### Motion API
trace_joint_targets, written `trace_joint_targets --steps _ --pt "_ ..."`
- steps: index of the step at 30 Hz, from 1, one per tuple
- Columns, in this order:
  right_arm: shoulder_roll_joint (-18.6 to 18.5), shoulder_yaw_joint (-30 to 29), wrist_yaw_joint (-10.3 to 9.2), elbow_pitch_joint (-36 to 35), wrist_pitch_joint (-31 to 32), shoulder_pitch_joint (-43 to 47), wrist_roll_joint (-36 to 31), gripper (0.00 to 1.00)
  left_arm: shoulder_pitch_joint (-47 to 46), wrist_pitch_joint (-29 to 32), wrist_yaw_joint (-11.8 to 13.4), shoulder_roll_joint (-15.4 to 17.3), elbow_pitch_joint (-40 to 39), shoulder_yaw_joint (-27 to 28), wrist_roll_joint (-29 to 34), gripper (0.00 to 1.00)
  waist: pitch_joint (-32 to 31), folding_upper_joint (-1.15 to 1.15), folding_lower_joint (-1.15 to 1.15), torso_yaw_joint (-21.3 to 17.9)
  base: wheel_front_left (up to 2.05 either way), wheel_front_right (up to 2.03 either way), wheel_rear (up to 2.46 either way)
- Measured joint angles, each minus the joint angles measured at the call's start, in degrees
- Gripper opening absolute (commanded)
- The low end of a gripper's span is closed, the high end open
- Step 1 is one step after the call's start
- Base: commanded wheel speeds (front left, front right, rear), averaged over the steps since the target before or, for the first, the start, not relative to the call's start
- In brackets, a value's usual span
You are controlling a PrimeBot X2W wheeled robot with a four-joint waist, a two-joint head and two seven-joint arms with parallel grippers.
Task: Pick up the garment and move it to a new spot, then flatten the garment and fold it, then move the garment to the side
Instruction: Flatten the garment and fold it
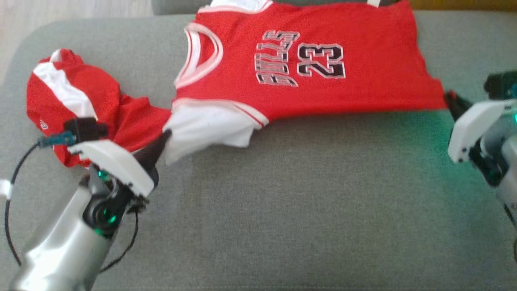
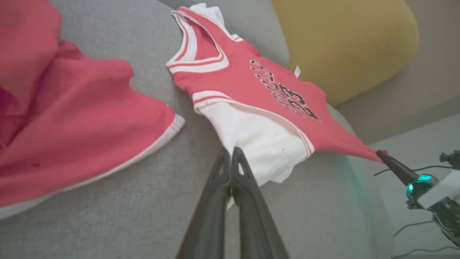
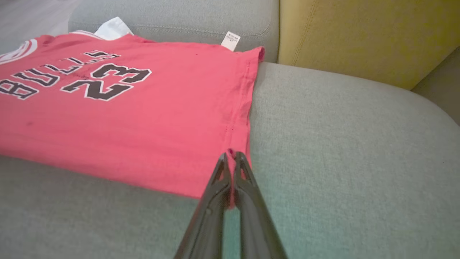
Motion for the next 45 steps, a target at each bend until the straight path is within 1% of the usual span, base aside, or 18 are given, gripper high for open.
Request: trace_joint_targets --steps 6,11,19,24,28,31,36,39,45 --pt "-2.92 4.6 0.0 -1.89 1.9 2.76 2.53 0.0 3.71 2.63 0.0 2.34 -4.25 -1.54 -2.96 0.0 -2.05 0.0 0.0 -0.04 0.0 0.0 0.0" --pt "-4.22 8.13 0.0 -5.34 4.43 5.06 7.08 0.0 7.41 5.41 0.0 4.33 -7.42 -1.98 -6.33 0.0 -3.66 0.0 0.0 -0.44 0.0 0.0 0.0" --pt "-7.62 14.25 0.0 -10.61 10.96 8.99 13.85 0.0 12.82 9.01 0.0 7.84 -10.76 -3.15 -9.49 0.0 -6.57 0.0 0.0 -1.38 0.0 0.0 0.0" --pt "-9.82 16.07 0.0 -13.27 15.68 11.18 19.24 0.0 15.97 11.06 0.0 9.71 -13.12 -3.1 -12.26 0.0 -8.25 0.0 0.0 -2.01 0.0 0.0 0.0" --pt "-12.13 17.82 0.0 -16.39 18.8 11.85 22.27 0.0 18.47 13.96 0.1 11.15 -15.59 -3.0 -15.69 0.0 -9.05 0.0 0.0 -2.58 0.0 0.0 0.0" --pt "-13.97 19.58 0.0 -19.41 21.79 12.78 24.42 0.0 20.15 15.12 0.45 12.69 -17.61 -2.97 -16.8 0.0 -9.62 0.0 0.0 -2.98 0.0 0.0 0.0" --pt "-16.42 20.63 0.0 -22.77 25.43 14.96 28.98 0.0 22.26 17.72 0.67 14.64 -20.83 -2.92 -18.94 0.0 -10.1 0.0 0.0 -3.51 0.0 0.0 0.0" --pt "-17.39 20.79 0.0 -23.53 24.75 14.77 28.87 0.0 22.46 18.25 1.1 15.3 -22.34 -2.89 -19.02 0.0 -9.99 0.0 0.0 -3.72 0.0 0.0 0.0" --pt "-17.41 20.75 0.0 -23.58 23.2 13.3 28.08 0.0 21.26 17.14 1.58 16.05 -23.5 -1.2 -17.89 0.0 -8.63 0.0 0.0 -4.09 0.0 0.0 0.0"
